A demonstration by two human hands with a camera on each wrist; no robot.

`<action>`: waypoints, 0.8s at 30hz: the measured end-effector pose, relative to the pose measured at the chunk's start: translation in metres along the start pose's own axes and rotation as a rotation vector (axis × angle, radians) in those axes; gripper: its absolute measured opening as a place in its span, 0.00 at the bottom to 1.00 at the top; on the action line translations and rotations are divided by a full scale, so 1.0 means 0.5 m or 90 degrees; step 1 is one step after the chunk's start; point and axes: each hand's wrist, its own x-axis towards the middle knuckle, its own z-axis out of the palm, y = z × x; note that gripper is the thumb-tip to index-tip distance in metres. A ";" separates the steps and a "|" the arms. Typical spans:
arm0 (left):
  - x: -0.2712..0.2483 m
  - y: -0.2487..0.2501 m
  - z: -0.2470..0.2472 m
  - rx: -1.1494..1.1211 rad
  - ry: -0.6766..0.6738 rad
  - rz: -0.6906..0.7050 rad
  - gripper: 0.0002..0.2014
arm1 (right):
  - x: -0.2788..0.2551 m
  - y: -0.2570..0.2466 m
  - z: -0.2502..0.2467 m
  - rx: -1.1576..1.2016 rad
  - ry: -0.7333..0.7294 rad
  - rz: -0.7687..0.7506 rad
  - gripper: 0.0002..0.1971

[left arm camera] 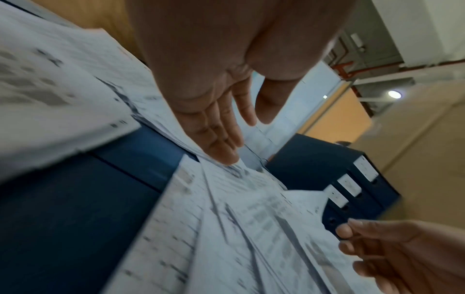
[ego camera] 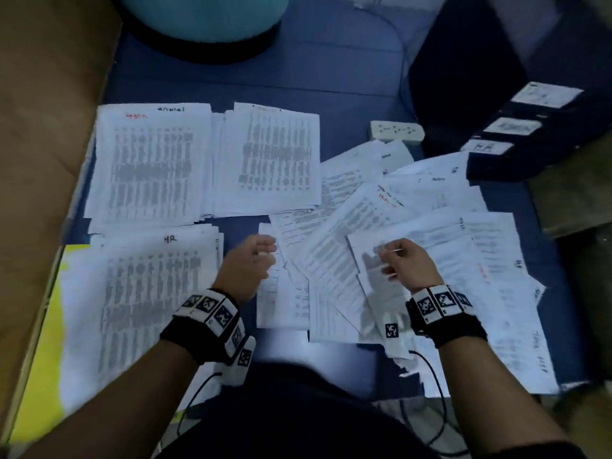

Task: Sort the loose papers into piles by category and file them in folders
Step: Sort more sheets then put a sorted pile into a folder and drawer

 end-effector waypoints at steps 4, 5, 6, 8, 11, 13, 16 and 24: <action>-0.004 -0.001 0.117 0.099 -0.073 0.049 0.10 | -0.035 0.123 -0.120 -0.027 0.071 0.080 0.11; -0.004 0.000 0.145 0.126 -0.095 0.053 0.10 | -0.039 0.150 -0.143 -0.049 0.088 0.098 0.13; -0.004 0.002 0.174 0.150 -0.115 0.054 0.10 | -0.042 0.175 -0.166 -0.074 0.104 0.117 0.16; -0.004 0.006 0.232 0.183 -0.149 0.047 0.11 | -0.045 0.218 -0.210 -0.122 0.130 0.151 0.24; -0.003 0.006 0.314 0.272 -0.178 0.060 0.13 | -0.036 0.265 -0.263 -0.177 0.164 0.205 0.33; -0.003 0.004 0.355 0.372 -0.192 0.062 0.17 | -0.020 0.284 -0.289 -0.217 0.186 0.239 0.38; -0.005 0.000 0.387 0.439 -0.209 0.027 0.22 | 0.000 0.304 -0.309 -0.256 0.172 0.252 0.38; -0.006 0.004 0.402 0.491 -0.152 0.022 0.25 | -0.023 0.317 -0.370 -0.110 0.190 0.053 0.06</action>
